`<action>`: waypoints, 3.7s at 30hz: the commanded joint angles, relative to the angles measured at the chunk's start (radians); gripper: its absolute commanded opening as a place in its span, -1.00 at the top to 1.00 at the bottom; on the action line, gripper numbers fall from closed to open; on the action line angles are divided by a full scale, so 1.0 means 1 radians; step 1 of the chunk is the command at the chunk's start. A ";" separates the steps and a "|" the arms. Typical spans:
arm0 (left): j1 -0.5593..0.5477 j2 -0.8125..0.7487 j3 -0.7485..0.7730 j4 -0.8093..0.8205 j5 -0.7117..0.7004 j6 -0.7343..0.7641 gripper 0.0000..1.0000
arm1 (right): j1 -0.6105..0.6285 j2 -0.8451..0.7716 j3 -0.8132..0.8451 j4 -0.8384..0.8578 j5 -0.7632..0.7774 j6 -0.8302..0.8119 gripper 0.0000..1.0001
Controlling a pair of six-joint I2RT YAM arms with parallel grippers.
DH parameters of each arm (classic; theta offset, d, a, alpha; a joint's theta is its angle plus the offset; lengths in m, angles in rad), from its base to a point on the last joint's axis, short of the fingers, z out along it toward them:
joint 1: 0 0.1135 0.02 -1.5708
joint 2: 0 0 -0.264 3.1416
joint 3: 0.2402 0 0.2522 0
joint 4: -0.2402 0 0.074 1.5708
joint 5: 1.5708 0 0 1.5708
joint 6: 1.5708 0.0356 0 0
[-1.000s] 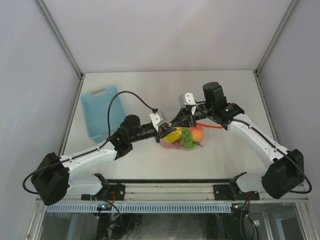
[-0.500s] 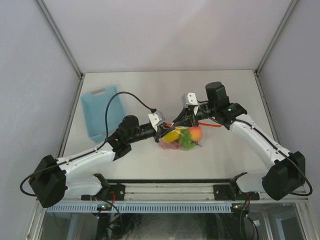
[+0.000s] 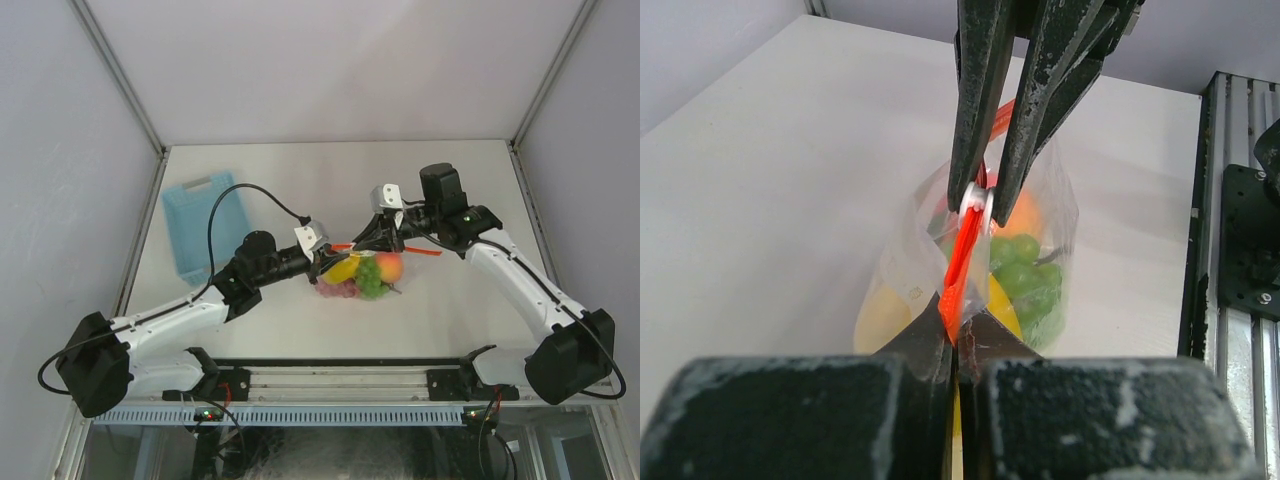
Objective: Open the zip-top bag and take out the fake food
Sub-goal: Unzip the zipper food storage bag at the center of the board.
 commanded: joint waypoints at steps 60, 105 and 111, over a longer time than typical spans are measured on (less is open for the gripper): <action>0.035 -0.051 -0.016 0.093 0.017 0.001 1.00 | -0.287 -0.097 0.036 -0.417 0.081 -0.292 1.00; 0.044 -0.053 -0.027 0.108 0.030 -0.010 1.00 | -0.500 -0.081 0.035 -0.648 0.162 -0.510 1.00; 0.045 -0.054 -0.032 0.114 0.030 -0.011 1.00 | -0.521 -0.076 0.036 -0.665 0.175 -0.536 1.00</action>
